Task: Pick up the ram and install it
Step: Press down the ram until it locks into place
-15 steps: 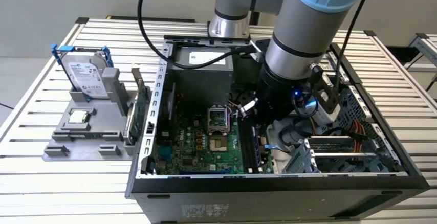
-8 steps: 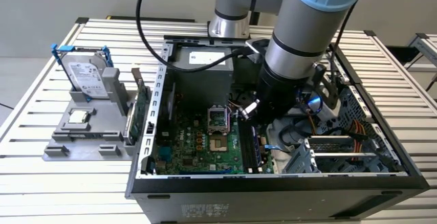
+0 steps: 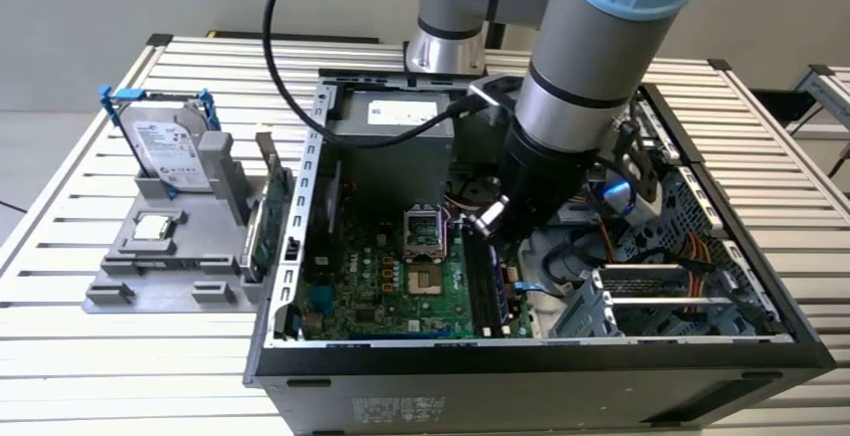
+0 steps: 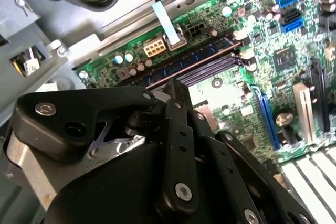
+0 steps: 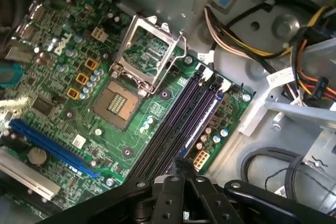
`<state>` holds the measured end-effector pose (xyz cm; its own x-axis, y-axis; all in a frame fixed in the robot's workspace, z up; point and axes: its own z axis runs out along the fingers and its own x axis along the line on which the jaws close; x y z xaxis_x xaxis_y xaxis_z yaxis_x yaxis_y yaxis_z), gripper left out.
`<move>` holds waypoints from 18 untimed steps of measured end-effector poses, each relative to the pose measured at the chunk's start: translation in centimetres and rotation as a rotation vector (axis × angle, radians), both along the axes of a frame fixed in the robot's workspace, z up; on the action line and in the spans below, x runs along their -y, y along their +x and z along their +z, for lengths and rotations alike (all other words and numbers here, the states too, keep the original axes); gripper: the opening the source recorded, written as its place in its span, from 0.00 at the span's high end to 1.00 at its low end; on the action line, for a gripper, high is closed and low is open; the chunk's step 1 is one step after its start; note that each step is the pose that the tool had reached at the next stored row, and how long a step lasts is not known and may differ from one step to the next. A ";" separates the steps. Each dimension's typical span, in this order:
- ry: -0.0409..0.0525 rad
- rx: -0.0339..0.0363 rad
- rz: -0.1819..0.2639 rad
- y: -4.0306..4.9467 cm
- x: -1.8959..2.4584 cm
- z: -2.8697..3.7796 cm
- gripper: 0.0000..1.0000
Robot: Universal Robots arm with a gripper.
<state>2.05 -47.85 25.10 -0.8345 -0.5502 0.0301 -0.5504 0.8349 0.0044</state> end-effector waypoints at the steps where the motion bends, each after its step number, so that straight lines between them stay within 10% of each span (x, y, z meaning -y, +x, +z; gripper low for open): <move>1: 0.0001 0.0000 0.016 0.00 -0.03 0.00 1.00; 18: 0.0001 0.0000 0.266 0.00 -0.55 -0.01 1.00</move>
<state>2.05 -47.30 25.09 -0.6604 -0.7503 0.0300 -0.7505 0.6608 0.0045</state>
